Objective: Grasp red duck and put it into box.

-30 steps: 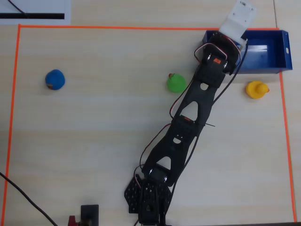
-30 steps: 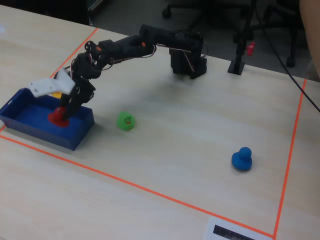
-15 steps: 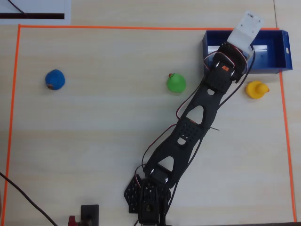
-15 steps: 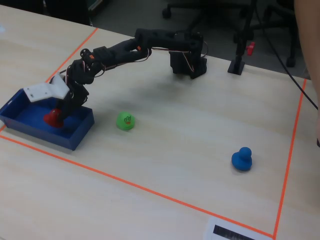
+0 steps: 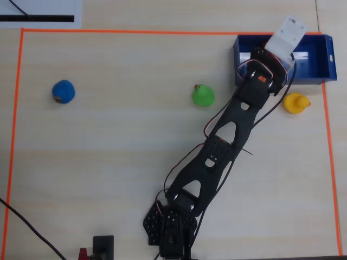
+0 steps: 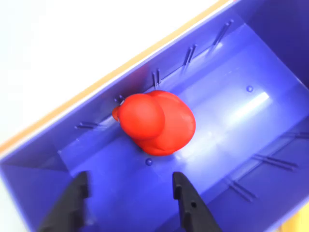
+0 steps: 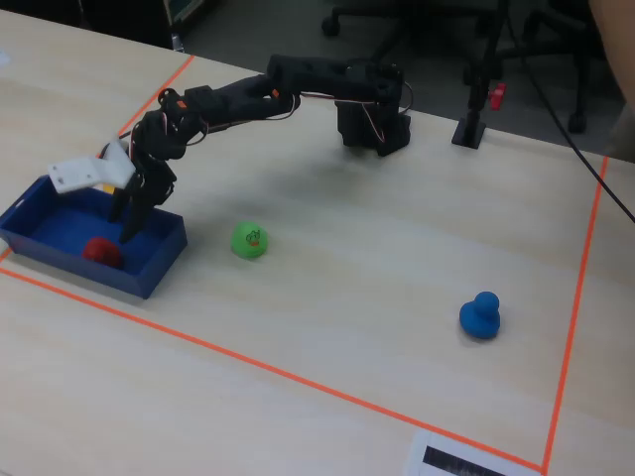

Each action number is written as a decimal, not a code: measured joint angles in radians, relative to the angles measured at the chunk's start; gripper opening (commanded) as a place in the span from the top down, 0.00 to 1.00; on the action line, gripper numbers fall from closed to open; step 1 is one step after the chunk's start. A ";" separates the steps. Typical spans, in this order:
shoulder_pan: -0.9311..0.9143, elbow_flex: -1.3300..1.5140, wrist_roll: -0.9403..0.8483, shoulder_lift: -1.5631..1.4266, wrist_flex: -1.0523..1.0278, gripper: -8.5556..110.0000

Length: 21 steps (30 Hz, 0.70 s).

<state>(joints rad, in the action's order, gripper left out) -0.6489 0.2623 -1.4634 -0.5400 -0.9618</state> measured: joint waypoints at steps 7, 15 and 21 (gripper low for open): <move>0.084 0.298 0.058 -0.437 -0.140 0.93; 0.376 1.068 0.020 -1.239 -0.273 0.93; 0.581 1.861 -0.066 -1.954 -0.324 0.93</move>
<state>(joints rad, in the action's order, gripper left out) -0.0675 2.1230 -1.5294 -2.4943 -1.2855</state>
